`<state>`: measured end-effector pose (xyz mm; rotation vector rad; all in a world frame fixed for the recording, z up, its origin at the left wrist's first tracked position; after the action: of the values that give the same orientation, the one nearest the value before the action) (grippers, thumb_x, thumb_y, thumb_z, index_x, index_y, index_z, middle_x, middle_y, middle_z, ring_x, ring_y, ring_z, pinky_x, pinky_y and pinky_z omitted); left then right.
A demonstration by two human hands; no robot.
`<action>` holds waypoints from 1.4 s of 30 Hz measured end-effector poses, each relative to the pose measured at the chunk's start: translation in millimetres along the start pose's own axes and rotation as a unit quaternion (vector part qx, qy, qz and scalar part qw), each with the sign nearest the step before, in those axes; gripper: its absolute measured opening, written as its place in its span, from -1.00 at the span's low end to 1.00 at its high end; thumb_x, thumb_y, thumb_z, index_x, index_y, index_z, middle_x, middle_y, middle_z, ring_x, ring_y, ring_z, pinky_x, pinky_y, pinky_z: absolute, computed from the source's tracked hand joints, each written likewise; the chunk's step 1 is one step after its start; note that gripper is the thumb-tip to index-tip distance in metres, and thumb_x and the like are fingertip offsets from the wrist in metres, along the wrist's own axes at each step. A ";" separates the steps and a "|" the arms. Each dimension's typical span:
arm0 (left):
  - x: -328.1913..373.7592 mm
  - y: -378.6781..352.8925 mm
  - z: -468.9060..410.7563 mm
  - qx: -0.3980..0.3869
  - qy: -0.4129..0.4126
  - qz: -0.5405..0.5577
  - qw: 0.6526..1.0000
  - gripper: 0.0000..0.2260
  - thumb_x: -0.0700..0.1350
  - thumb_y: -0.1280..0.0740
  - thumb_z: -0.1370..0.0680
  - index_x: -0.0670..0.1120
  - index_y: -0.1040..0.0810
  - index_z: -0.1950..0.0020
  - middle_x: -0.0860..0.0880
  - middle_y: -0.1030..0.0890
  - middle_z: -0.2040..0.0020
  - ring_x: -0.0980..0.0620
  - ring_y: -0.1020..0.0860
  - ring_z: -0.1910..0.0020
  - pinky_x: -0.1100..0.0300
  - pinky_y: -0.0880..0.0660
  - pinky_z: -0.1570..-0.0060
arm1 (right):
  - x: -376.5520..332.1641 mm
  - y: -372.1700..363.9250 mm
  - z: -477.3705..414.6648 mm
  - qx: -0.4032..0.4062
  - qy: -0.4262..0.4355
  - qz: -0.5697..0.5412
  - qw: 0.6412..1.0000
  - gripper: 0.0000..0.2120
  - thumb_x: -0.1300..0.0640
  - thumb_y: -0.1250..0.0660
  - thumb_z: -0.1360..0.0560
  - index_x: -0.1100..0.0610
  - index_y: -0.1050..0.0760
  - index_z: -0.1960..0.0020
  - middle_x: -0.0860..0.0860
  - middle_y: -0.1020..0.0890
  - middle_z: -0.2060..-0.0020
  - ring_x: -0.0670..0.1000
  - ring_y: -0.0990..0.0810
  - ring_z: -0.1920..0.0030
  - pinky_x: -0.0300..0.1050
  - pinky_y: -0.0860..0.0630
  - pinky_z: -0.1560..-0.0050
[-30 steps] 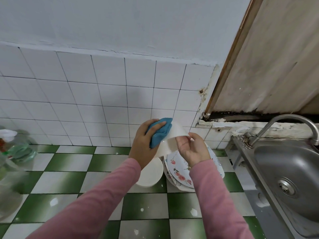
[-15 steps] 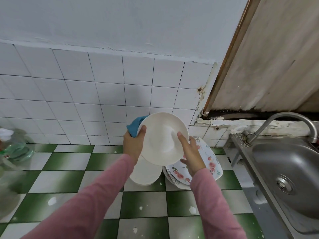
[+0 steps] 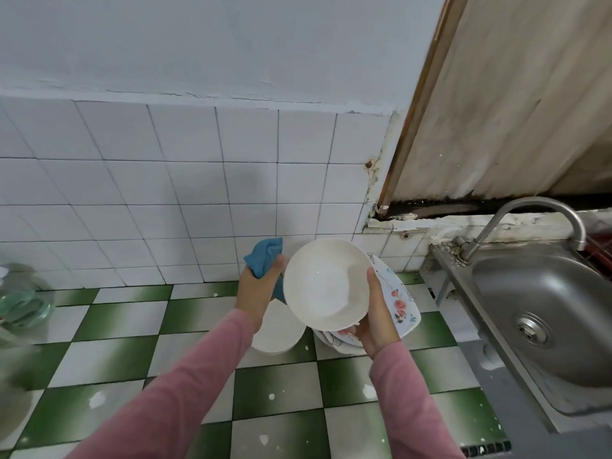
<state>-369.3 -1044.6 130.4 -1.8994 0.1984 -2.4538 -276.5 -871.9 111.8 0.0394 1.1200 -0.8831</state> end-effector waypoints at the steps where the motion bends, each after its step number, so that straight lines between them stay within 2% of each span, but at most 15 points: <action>1: -1.2 -1.9 -1.0 -0.001 0.007 -0.005 1.000 -0.72 0.04 -0.39 -0.54 0.00 -0.48 -0.20 -0.07 -0.62 -0.03 -0.11 -0.60 -0.03 -0.11 -0.58 -0.11 | -1.4 7.1 2.5 0.010 0.011 0.002 1.000 -0.37 -0.37 -0.39 -0.36 -0.17 -0.43 -0.36 0.02 -0.64 -0.16 0.15 -0.61 -0.14 0.20 -0.65 0.01; 4: -7.7 -16.7 -1.2 -0.026 0.019 -0.027 0.999 -0.72 -0.07 -0.39 -0.57 -0.05 -0.44 -0.24 -0.06 -0.58 0.04 -0.03 -0.57 0.09 -0.03 -0.57 -0.02 | -7.3 31.0 13.9 0.033 0.026 -0.003 0.999 -0.37 -0.40 -0.31 -0.41 -0.14 -0.42 -0.39 0.02 -0.64 -0.19 0.15 -0.61 -0.16 0.18 -0.65 -0.05; 8: -14.9 -60.4 12.5 -0.089 0.023 -0.047 0.995 -0.75 -0.17 -0.38 -0.56 -0.08 -0.45 -0.22 -0.03 -0.57 0.05 0.04 -0.55 0.12 0.21 -0.50 0.21 | -19.3 69.9 32.9 0.074 0.065 0.062 0.993 -0.23 -0.61 -0.26 -0.27 -0.23 -0.46 -0.35 0.06 -0.63 -0.23 0.22 -0.58 -0.19 0.21 -0.63 -0.09; 12: -25.9 -115.2 37.9 -0.156 0.039 -0.083 0.984 -0.67 -0.11 -0.40 -0.55 -0.06 -0.46 -0.30 -0.11 -0.59 -0.13 -0.10 -0.57 -0.10 -0.05 -0.57 -0.07 | -42.9 119.1 56.3 0.132 0.110 0.062 0.983 -0.40 -0.56 -0.13 -0.38 -0.23 -0.54 -0.21 -0.03 -0.69 -0.01 0.08 -0.63 -0.04 0.09 -0.65 -0.02; 14: -30.6 -144.2 55.5 -0.190 0.028 -0.092 0.977 -0.71 -0.10 -0.36 -0.57 -0.02 -0.46 -0.28 -0.10 -0.59 -0.14 -0.06 -0.56 -0.09 -0.02 -0.55 -0.09 | -54.9 145.6 66.5 0.174 0.131 0.057 0.974 -0.48 -0.54 -0.12 -0.43 -0.26 -0.55 -0.17 -0.05 -0.68 -0.11 0.07 -0.62 -0.12 0.16 -0.61 -0.14; 16: -33.8 -173.7 75.0 -0.221 0.018 -0.100 0.970 -0.74 -0.12 -0.34 -0.59 -0.01 -0.44 -0.26 -0.08 -0.59 -0.09 0.01 -0.55 -0.01 0.10 -0.53 0.01 | -64.0 173.0 78.1 0.219 0.144 0.036 0.964 -0.50 -0.51 -0.12 -0.45 -0.25 -0.55 -0.17 -0.06 -0.67 -0.14 0.08 -0.62 -0.15 0.18 -0.56 -0.21; 18: -38.5 -204.7 95.4 -0.248 0.012 -0.102 0.963 -0.77 -0.16 -0.33 -0.59 0.00 -0.44 -0.23 -0.05 -0.58 -0.05 0.05 -0.54 0.03 0.15 -0.51 0.07 | -73.0 203.0 91.9 0.258 0.153 0.005 0.954 -0.47 -0.50 -0.15 -0.45 -0.19 -0.57 -0.18 -0.06 -0.71 -0.01 0.07 -0.65 -0.04 0.09 -0.62 -0.06; 20: -44.4 -238.0 117.4 -0.266 0.011 -0.106 0.958 -0.80 -0.19 -0.33 -0.59 -0.02 -0.47 -0.19 -0.04 -0.59 -0.02 0.02 -0.56 0.02 0.08 -0.53 -0.01 | -83.8 235.0 108.3 0.290 0.170 -0.005 0.942 -0.50 -0.42 -0.16 -0.52 -0.10 -0.57 -0.20 -0.06 -0.69 0.12 0.03 -0.63 0.09 -0.09 -0.56 0.20; 23: -54.0 -295.3 155.8 -0.291 0.006 -0.107 0.951 -0.85 -0.24 -0.32 -0.58 -0.01 -0.50 -0.06 -0.02 -0.59 0.05 -0.03 -0.57 0.03 0.09 -0.53 0.01 | -108.6 289.7 135.4 0.320 0.196 -0.019 0.927 -0.45 -0.42 -0.24 -0.47 -0.06 -0.51 -0.26 -0.01 -0.65 -0.08 0.07 -0.62 -0.07 0.02 -0.61 0.07; 25: -63.8 -339.2 185.4 -0.316 0.021 -0.104 0.943 -0.85 -0.22 -0.33 -0.58 -0.02 -0.51 -0.11 -0.06 -0.61 0.01 -0.07 -0.58 -0.03 -0.02 -0.54 -0.10 | -128.4 331.8 154.3 0.337 0.217 -0.017 0.916 -0.32 -0.46 -0.28 -0.34 -0.04 -0.48 -0.28 0.03 -0.62 -0.15 0.11 -0.61 -0.13 0.19 -0.61 -0.12; 27: -74.5 -387.4 219.5 -0.344 0.033 -0.108 0.932 -0.80 -0.19 -0.33 -0.58 -0.08 -0.50 -0.20 -0.12 -0.61 -0.05 -0.11 -0.60 -0.04 -0.10 -0.53 -0.15 | -150.2 376.3 174.6 0.356 0.228 -0.017 0.906 -0.31 -0.43 -0.29 -0.30 -0.02 -0.45 -0.27 0.02 -0.59 -0.17 0.11 -0.58 -0.16 0.25 -0.56 -0.20; 31: -89.7 -487.3 291.5 -0.401 0.020 -0.095 0.911 -0.89 -0.25 -0.30 -0.59 -0.12 -0.51 -0.10 -0.13 -0.61 0.06 -0.06 -0.60 0.11 0.00 -0.55 -0.01 | -193.1 465.2 211.1 0.387 0.270 -0.019 0.882 -0.40 -0.29 -0.41 -0.39 0.06 -0.37 -0.24 -0.01 -0.53 -0.14 0.01 -0.56 -0.11 0.14 -0.57 -0.17; 35: -98.2 -576.2 351.7 -0.444 0.021 -0.087 0.891 -0.83 -0.21 -0.30 -0.60 -0.11 -0.50 -0.18 -0.13 -0.62 -0.01 -0.10 -0.60 0.00 -0.06 -0.54 -0.11 | -233.8 537.3 243.5 0.421 0.317 -0.003 0.850 -0.38 -0.22 -0.47 -0.38 0.05 -0.34 -0.27 -0.03 -0.52 -0.14 -0.04 -0.57 -0.07 -0.06 -0.57 0.08; 39: -99.1 -643.2 395.0 -0.473 0.000 -0.087 0.877 -0.84 -0.19 -0.29 -0.60 -0.06 -0.50 -0.17 -0.07 -0.61 0.00 -0.08 -0.59 -0.03 -0.07 -0.53 -0.16 | -275.1 595.3 257.9 0.446 0.357 0.030 0.820 -0.19 -0.33 -0.48 -0.18 0.02 -0.33 -0.29 -0.04 -0.50 -0.15 -0.02 -0.56 -0.11 0.02 -0.59 -0.08; 42: -98.3 -688.5 413.5 -0.480 -0.027 -0.086 0.873 -0.90 -0.20 -0.29 -0.60 -0.05 -0.52 -0.09 -0.03 -0.61 0.07 -0.06 -0.60 0.01 -0.04 -0.53 -0.13 | -305.5 625.3 255.4 0.450 0.395 0.057 0.799 -0.20 -0.27 -0.49 -0.20 0.00 -0.32 -0.32 -0.09 -0.48 -0.17 -0.04 -0.54 -0.13 -0.16 -0.54 0.02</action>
<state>91.2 -385.4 220.3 -2.3245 1.5618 -2.6364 268.8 -384.1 230.9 1.3649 1.3197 -1.2677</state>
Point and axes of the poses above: each hand's wrist, its own z-axis away from the middle knuckle, its own y-axis out of the back of the hand, x = y × z, the point moved 1 cm from there along -z, towards the middle knuckle
